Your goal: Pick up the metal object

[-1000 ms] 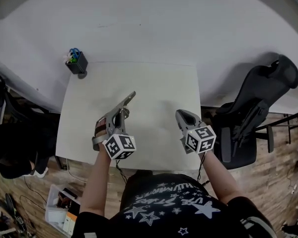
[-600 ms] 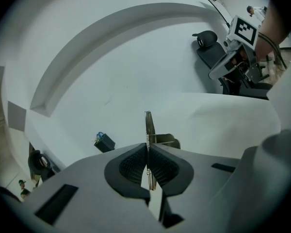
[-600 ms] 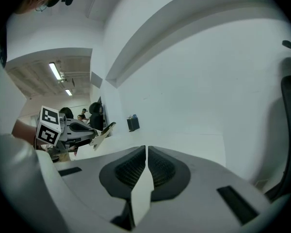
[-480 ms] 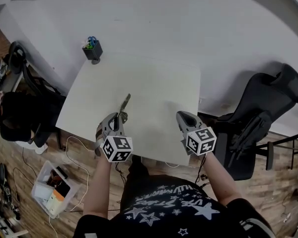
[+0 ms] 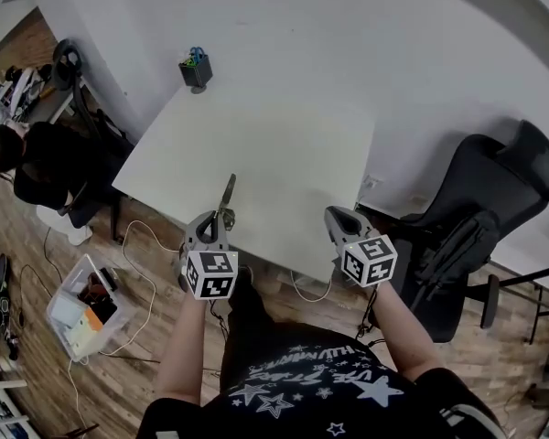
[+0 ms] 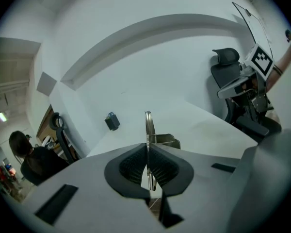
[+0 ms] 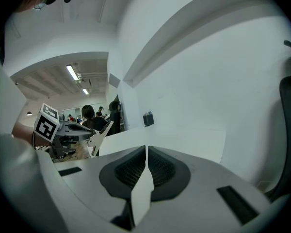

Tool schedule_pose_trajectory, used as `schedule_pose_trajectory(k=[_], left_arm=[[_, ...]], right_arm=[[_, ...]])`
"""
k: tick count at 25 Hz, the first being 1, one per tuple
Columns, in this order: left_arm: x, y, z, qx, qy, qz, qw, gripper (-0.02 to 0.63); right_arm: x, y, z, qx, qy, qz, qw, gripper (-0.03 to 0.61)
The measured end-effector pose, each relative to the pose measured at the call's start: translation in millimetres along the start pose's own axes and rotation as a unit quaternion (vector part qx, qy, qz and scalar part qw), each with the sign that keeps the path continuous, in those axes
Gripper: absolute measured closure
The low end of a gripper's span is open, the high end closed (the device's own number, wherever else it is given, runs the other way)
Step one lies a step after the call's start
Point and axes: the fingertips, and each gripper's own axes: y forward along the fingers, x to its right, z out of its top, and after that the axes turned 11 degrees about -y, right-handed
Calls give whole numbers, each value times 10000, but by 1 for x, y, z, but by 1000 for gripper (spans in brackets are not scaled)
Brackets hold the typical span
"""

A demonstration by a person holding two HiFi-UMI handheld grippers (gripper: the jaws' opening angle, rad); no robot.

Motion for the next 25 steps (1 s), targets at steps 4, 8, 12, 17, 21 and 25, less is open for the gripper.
schedule_pose_trajectory(k=[4, 8, 12, 17, 21, 25], left_arm=[[5, -33, -15, -49, -467, 125, 9988, 592], [9, -67, -27, -36, -816, 239, 9964, 592], [7, -89, -41, -32, -996, 333, 9945, 592], [4, -103, -57, -103, -1150, 406, 9925, 592], [1, -111, -69, -146, -1274, 366, 9911, 592], [-8, -125, -84, -159, -1372, 318, 9899, 592]], right_arm=[[-15, -21, -7, -36, -82, 199, 9998, 528], [-36, -39, -14, -62, -222, 423, 9988, 529], [-58, -46, -19, -119, -328, 626, 9974, 529], [-74, -49, -23, -135, -376, 733, 9965, 529], [-86, -47, -26, -182, -408, 733, 9963, 529], [-104, -51, -25, -190, -422, 667, 9967, 529]])
